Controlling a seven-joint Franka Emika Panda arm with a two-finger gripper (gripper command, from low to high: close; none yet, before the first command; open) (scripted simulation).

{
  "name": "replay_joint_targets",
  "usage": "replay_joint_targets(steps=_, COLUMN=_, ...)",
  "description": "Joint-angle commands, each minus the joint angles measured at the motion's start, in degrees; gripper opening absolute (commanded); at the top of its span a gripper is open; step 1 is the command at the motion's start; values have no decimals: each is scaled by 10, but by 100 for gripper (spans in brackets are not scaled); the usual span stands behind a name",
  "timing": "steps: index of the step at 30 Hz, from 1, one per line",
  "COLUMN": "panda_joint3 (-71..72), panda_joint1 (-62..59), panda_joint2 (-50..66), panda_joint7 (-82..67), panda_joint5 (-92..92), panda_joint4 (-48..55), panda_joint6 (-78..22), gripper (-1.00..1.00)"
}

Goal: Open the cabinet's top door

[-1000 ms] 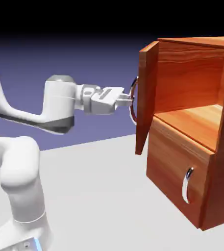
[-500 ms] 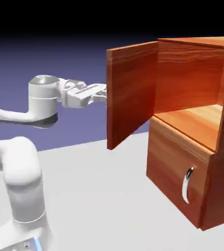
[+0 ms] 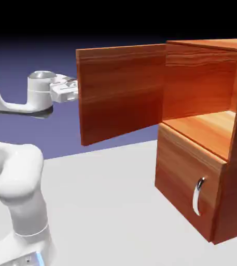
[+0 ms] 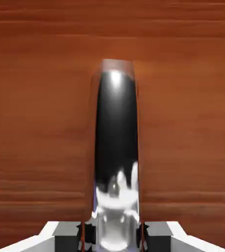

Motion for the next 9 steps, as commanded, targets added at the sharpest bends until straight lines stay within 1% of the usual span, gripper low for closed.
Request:
replay_joint_targets(steps=1, panda_joint3=16, panda_joint1=-19, panda_joint2=3, panda_joint7=-1, panda_joint5=9, panda_joint4=21, panda_joint6=-18, gripper=-100)
replay_joint_targets(steps=8, panda_joint3=109, panda_joint1=-156, panda_joint2=1, panda_joint7=-19, panda_joint5=56, panda_joint4=163, panda_joint6=-131, gripper=-100)
replay_joint_targets(steps=9, panda_joint3=109, panda_joint1=-156, panda_joint2=1, panda_joint7=-19, panda_joint5=56, panda_joint4=163, panda_joint6=-131, gripper=100)
